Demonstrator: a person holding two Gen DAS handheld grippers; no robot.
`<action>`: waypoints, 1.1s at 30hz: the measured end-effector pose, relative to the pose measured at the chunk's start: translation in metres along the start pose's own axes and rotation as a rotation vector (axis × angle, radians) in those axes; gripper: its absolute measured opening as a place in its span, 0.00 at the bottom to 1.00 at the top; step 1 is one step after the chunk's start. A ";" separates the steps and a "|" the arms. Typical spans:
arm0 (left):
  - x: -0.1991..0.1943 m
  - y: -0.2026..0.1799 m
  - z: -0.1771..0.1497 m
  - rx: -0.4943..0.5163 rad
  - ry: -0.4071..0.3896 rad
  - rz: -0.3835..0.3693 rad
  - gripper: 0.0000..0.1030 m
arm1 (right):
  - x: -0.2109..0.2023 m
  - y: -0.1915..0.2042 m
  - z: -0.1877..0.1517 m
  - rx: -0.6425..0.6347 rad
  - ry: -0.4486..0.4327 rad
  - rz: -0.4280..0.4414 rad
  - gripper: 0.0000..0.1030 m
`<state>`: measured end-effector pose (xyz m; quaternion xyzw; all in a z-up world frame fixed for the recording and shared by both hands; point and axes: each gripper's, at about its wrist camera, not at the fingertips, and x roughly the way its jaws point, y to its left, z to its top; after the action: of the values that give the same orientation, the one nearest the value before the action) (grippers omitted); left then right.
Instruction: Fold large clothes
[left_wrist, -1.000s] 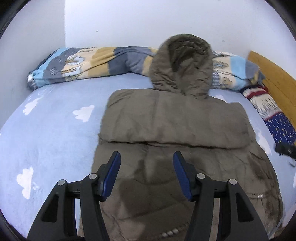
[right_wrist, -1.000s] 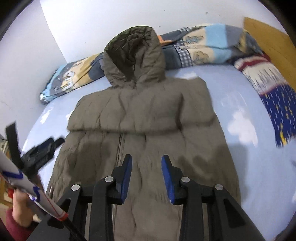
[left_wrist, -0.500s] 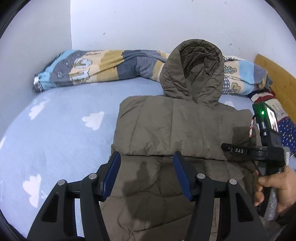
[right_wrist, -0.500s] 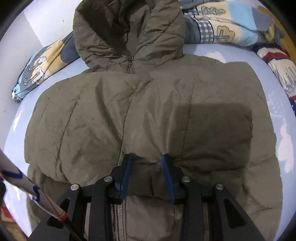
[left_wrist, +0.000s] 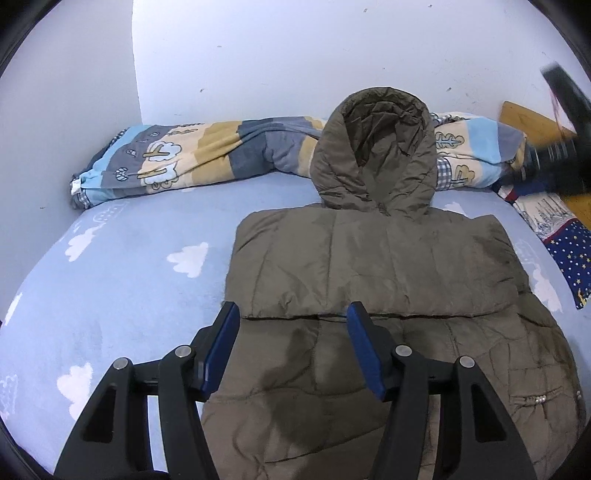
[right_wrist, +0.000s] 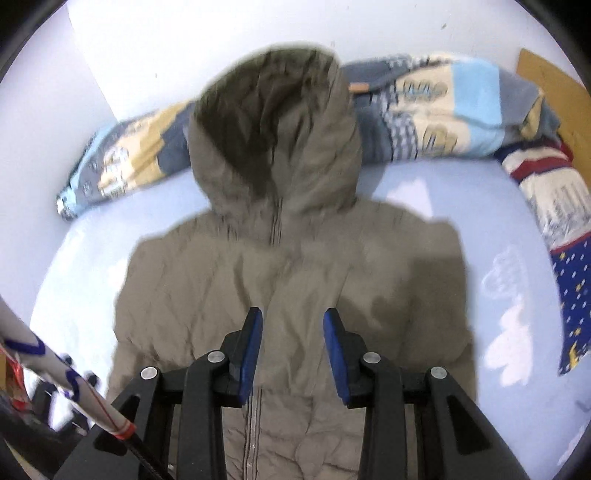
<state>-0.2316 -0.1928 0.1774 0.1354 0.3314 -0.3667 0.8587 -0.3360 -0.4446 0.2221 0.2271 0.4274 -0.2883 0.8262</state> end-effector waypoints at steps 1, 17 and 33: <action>0.000 -0.002 -0.001 0.003 0.000 -0.011 0.58 | -0.007 -0.002 0.011 0.005 -0.016 -0.002 0.36; 0.013 0.002 -0.014 0.068 0.022 -0.019 0.59 | 0.034 -0.019 0.203 0.145 -0.192 0.006 0.46; 0.032 0.020 -0.019 -0.046 0.093 -0.077 0.59 | 0.119 -0.018 0.247 -0.053 -0.273 -0.178 0.06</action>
<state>-0.2096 -0.1874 0.1421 0.1198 0.3840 -0.3849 0.8307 -0.1498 -0.6452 0.2514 0.1249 0.3371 -0.3772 0.8535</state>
